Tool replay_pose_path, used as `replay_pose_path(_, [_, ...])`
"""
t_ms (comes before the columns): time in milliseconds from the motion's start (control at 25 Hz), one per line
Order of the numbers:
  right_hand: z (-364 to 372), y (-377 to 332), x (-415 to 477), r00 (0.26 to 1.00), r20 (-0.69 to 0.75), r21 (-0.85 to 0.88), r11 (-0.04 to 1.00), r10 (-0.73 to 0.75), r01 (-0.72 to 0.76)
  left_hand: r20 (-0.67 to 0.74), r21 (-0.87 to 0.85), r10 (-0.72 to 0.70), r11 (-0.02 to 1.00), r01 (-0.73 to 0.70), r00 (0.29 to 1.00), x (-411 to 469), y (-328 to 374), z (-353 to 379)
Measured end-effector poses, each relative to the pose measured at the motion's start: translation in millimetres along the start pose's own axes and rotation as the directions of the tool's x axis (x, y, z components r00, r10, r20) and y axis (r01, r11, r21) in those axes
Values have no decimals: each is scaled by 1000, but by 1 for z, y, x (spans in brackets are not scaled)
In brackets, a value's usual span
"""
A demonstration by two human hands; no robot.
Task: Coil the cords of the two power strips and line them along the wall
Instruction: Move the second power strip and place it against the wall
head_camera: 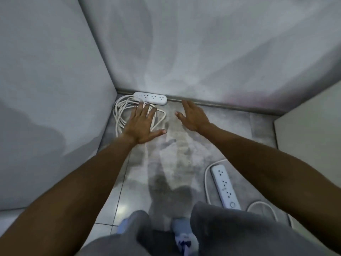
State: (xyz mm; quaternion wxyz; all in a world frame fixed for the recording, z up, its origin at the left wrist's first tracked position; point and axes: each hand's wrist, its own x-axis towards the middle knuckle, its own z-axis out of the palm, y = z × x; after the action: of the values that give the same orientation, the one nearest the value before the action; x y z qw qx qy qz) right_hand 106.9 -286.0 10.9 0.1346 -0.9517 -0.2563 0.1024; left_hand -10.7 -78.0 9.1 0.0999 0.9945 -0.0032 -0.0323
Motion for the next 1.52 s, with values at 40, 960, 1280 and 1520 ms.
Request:
replay_pose_path(40, [1,16,-28,998,4,15,998,68,-68,9,8,42,999,-42,999,-4,15,-1])
replay_pose_path(960, [88,164,-26,975,61,-187,958,-212,220,329,219,332,884,-413,884,133,121,135])
replay_pose_path(1280, [104,185,-3,991,-33,-170,978,-129,121,259,311,196,910,-274,946,152,124,148])
replay_pose_path(1520, [115,174,-15,986,8,-119,979,168,-166,302,241,263,909,-340,917,152,144,152])
